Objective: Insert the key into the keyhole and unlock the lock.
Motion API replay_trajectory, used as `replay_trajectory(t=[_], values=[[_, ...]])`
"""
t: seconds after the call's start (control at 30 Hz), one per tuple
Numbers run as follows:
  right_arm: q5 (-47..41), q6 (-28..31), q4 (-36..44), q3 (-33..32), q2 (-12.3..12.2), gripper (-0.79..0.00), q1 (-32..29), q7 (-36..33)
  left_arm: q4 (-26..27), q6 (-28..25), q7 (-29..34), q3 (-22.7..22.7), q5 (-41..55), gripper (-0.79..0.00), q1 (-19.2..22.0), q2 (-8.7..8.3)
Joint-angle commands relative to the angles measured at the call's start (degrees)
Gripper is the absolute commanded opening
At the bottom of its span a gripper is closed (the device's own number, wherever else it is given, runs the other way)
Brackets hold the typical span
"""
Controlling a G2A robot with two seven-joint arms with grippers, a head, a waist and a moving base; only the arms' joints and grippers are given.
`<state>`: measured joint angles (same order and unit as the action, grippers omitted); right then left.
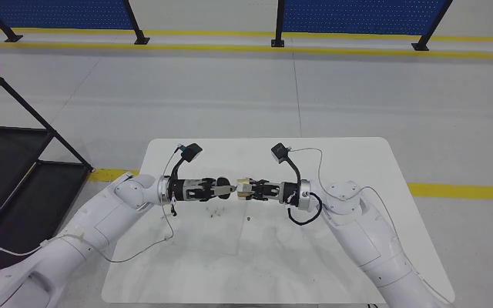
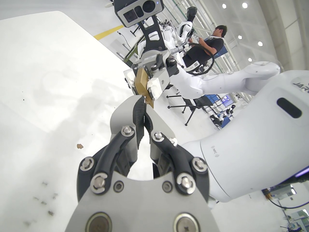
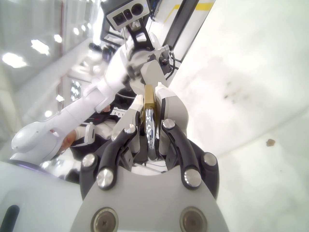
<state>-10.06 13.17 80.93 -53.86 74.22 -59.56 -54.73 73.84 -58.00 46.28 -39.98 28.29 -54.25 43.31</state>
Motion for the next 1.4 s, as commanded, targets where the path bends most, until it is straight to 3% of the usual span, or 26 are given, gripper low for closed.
replay_trajectory(t=[0.0,0.43,1.37], values=[[0.0,0.0,0.0,0.0,0.0,-0.785,0.0,0.0,0.08,0.0,0.0,-0.51,-0.55,-0.785,-0.15,0.13],[0.0,0.0,0.0,0.0,0.0,-0.785,0.0,0.0,0.32,0.0,-1.52,-4.41,-7.1,-0.785,-1.72,1.36],[0.0,0.0,0.0,0.0,0.0,-0.785,0.0,0.0,7.48,0.0,-17.5,-15.1,-33.62,-0.785,-9.93,2.53]])
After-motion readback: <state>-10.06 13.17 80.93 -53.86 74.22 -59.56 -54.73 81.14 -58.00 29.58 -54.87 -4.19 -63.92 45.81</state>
